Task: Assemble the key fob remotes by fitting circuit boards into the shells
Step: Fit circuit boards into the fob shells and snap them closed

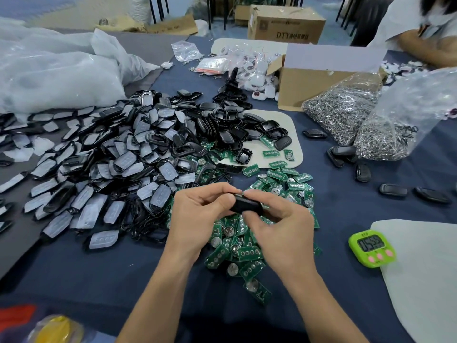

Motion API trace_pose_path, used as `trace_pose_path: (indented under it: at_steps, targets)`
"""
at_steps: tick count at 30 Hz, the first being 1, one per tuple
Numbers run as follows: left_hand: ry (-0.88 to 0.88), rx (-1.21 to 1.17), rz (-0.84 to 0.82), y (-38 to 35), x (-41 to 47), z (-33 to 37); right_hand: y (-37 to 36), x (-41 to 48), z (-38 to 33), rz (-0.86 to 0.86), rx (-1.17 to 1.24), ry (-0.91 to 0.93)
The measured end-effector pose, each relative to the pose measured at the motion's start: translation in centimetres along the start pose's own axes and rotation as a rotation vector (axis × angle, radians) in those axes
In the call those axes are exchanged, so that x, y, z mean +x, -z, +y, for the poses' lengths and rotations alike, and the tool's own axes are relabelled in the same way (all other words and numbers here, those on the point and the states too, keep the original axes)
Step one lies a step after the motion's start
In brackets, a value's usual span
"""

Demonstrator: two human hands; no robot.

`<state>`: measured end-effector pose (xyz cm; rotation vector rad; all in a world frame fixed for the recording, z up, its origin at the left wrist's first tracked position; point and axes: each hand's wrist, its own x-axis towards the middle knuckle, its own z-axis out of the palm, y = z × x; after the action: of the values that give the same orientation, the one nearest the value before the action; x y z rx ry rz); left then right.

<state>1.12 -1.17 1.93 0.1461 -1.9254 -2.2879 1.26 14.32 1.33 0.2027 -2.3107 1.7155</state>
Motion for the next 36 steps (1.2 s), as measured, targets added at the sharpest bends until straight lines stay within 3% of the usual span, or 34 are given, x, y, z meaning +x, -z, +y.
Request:
trace_pose_path:
  at_steps: [4, 8, 13, 20, 24, 29, 33, 36]
  targets:
    - [-0.036, 0.003, 0.003, 0.4, -0.5, -0.1, 0.7, 1.0, -0.3, -0.132, 0.127, -0.148]
    - [-0.042, 0.049, -0.044, 0.4, -0.7, -0.2, 1.0, 1.2, -0.2, -0.120, 0.197, -0.215]
    - [-0.044, 0.146, -0.038, 0.2, -0.5, 0.1, 1.2, 1.1, -0.6, -0.110, 0.188, -0.203]
    - [-0.104, 0.202, -0.032, 0.2, -0.6, 0.1, 2.3, 1.9, -1.4, -0.282, 0.066, -0.240]
    - [-0.109, 0.197, -0.009, -0.4, -0.5, 0.1, 2.2, 2.1, -1.4, -0.243, 0.089, -0.290]
    - [0.043, 0.059, -0.033, -1.1, -0.3, 0.2, 1.0, 1.6, -1.0, -0.157, 0.322, -0.355]
    - [0.015, 0.020, -0.035, -1.4, -0.3, 0.1, 1.2, 1.3, -0.4, -0.186, 0.197, -0.283]
    - [-0.040, 0.109, -0.016, -1.6, -0.3, -0.3, 2.0, 2.0, -0.4, -0.421, -0.042, -0.262]
